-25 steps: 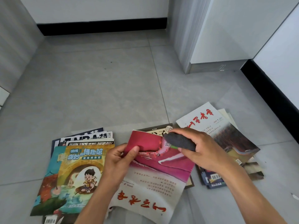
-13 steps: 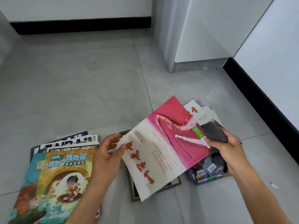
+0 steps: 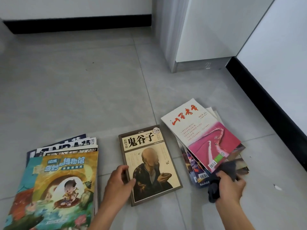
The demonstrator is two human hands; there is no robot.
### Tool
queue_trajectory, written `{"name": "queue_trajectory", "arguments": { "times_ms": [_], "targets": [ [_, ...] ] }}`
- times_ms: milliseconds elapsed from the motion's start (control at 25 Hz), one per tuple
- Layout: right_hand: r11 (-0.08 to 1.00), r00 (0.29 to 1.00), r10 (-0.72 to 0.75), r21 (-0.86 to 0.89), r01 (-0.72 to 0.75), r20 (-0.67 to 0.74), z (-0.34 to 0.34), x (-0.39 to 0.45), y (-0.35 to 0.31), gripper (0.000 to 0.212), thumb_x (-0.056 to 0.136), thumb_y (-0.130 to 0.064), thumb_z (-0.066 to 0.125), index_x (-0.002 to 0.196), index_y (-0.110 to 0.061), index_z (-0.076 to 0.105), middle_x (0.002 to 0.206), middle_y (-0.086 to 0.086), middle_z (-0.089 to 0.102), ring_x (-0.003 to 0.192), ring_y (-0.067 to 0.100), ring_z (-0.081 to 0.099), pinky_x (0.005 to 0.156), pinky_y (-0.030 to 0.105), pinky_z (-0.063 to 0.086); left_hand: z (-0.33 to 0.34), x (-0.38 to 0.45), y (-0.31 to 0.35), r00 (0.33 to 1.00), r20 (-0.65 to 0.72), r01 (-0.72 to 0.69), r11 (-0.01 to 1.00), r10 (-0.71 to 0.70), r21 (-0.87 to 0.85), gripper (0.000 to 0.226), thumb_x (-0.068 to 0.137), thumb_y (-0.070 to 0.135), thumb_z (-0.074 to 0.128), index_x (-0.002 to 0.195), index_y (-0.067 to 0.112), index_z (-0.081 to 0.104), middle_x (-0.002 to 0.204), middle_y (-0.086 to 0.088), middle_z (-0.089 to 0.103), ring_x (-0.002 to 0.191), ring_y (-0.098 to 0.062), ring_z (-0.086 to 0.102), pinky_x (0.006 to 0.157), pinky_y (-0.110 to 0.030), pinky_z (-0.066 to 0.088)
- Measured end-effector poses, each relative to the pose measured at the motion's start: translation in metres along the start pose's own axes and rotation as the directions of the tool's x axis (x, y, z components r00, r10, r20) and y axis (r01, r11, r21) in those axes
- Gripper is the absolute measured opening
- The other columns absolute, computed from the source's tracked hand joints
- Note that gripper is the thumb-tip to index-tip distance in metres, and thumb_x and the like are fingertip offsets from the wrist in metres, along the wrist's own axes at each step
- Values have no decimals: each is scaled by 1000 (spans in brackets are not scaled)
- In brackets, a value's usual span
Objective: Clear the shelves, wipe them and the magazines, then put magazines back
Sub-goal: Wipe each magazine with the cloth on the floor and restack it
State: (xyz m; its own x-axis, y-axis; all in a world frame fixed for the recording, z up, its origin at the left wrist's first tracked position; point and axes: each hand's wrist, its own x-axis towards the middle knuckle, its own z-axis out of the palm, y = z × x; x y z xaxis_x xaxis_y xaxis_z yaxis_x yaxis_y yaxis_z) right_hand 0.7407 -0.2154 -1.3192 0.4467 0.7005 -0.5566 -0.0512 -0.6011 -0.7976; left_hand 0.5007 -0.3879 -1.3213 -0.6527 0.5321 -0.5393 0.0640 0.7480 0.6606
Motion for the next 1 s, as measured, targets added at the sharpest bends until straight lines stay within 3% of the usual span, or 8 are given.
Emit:
{"name": "queue_trajectory", "arguments": {
  "times_ms": [120, 200, 320, 440, 560, 680, 880, 1000],
  "targets": [
    [957, 978, -207, -210, 202, -6, -18, -48, 19, 56, 79, 0, 74, 118, -30, 47, 120, 14, 61, 92, 34, 61, 82, 40, 54, 5, -2, -3, 1000, 17, -13, 999, 12, 43, 65, 84, 18, 73, 135, 37, 37, 133, 6, 56, 118, -17, 56, 98, -36, 52],
    [862, 890, -400, -241, 446, 217, -16, -73, 22, 64, 72, 3, 82, 111, -39, 53, 117, 10, 64, 92, 36, 63, 78, 44, 59, 7, -1, -4, 999, 23, -45, 998, 44, 53, 77, 85, 19, 73, 144, 40, 28, 137, 10, 49, 124, -15, 52, 103, -38, 49],
    [515, 540, -607, -228, 826, 583, 19, -85, 18, 66, 68, 5, 84, 121, -26, 61, 125, 1, 57, 105, 29, 59, 79, 34, 58, 6, -3, -8, 995, 54, -85, 994, 81, 63, 82, 91, 22, 67, 153, 40, 16, 129, 14, 41, 122, -9, 49, 103, -30, 46],
    [47, 251, -565, -273, 961, 786, 71, -82, 38, 65, 70, -16, 88, 127, -14, 58, 133, 7, 53, 116, 31, 57, 88, 45, 57, 2, -1, -17, 990, 70, -127, 987, 120, 103, 81, 93, 23, 64, 155, 40, 14, 127, 13, 43, 116, -5, 51, 103, -25, 47],
    [-139, 278, -427, -367, 920, 860, 89, -83, 80, 55, 94, -55, 53, 138, -22, 49, 147, 5, 46, 130, 32, 49, 99, 51, 48, -6, 5, -21, 983, 98, -170, 974, 157, 147, 79, 92, 27, 65, 153, 42, 16, 128, 14, 46, 118, -5, 49, 99, -22, 43],
    [-192, 232, -363, -316, 929, 902, 80, -86, 109, 58, 102, -54, 18, 149, -27, 39, 155, 5, 41, 142, 29, 41, 116, 46, 30, -13, 16, -25, 976, 17, -217, 954, 218, 208, 69, 90, 33, 67, 147, 46, 30, 127, 18, 48, 127, -7, 40, 105, -21, 33],
    [-394, -49, -258, -58, 917, 965, 85, -66, 95, 49, 102, -47, 26, 148, -38, 39, 156, -2, 38, 138, 23, 47, 113, 43, 25, -24, 37, -22, 970, -27, -220, 919, 242, 328, 49, 87, 39, 70, 132, 50, 50, 158, 9, 26, 148, -16, 16, 123, -35, 15],
    [-256, 63, -371, -167, 952, 927, 129, -55, 71, 50, 102, -44, 32, 150, -34, 38, 163, -6, 25, 150, 22, 25, 121, 46, 26, -23, 38, -24, 973, 21, -223, 922, 228, 317, 51, 89, 42, 66, 133, 54, 43, 159, 12, 26, 149, -15, 13, 122, -35, 11]
  ]
}}
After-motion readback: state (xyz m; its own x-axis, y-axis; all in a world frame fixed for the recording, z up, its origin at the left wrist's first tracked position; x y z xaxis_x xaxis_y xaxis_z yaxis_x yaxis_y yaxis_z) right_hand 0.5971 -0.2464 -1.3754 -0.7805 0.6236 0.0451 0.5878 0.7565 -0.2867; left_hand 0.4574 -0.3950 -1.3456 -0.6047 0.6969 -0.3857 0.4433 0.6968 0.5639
